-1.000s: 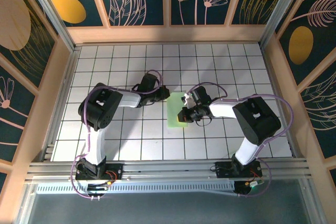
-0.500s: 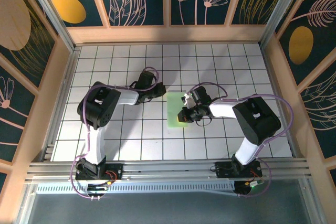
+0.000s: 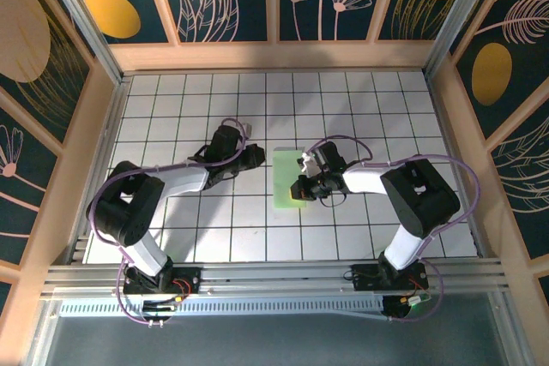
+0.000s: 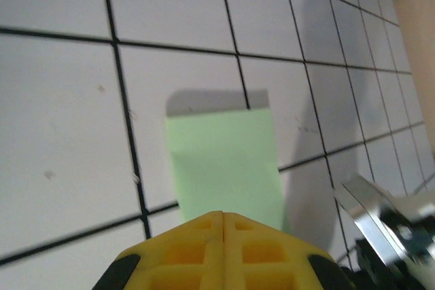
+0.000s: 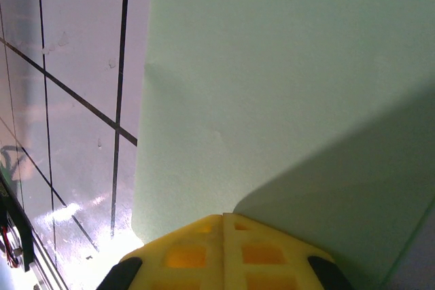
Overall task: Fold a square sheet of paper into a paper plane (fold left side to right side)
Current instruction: Fold the triangle a second time at the center of the table.
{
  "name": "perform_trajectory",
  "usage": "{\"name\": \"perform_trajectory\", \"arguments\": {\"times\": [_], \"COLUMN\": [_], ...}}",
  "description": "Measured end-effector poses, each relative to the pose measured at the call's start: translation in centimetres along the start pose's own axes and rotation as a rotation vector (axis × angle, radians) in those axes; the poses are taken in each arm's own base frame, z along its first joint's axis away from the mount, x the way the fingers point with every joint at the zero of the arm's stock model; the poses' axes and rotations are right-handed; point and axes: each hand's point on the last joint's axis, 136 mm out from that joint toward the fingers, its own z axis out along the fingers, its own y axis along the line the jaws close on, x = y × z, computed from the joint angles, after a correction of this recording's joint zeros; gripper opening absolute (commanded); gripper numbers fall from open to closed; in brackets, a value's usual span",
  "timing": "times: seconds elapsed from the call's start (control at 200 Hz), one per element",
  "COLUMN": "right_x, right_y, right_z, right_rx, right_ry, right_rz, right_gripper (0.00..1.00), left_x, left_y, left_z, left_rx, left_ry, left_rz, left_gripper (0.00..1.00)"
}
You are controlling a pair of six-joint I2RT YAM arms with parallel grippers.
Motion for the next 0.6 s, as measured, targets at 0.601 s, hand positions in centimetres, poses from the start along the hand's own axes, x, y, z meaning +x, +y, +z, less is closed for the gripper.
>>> {"name": "perform_trajectory", "arguments": {"times": [0.601], "right_x": [0.0], "right_y": [0.0], "right_z": [0.0], "right_rx": [-0.001], "right_ry": [-0.001], "right_rz": [0.003], "right_gripper": [0.0], "left_x": [6.2], "left_y": [-0.9], "left_z": [3.3], "left_rx": [0.053], "left_ry": [0.196], "left_rz": [-0.06], "left_gripper": [0.0]}}
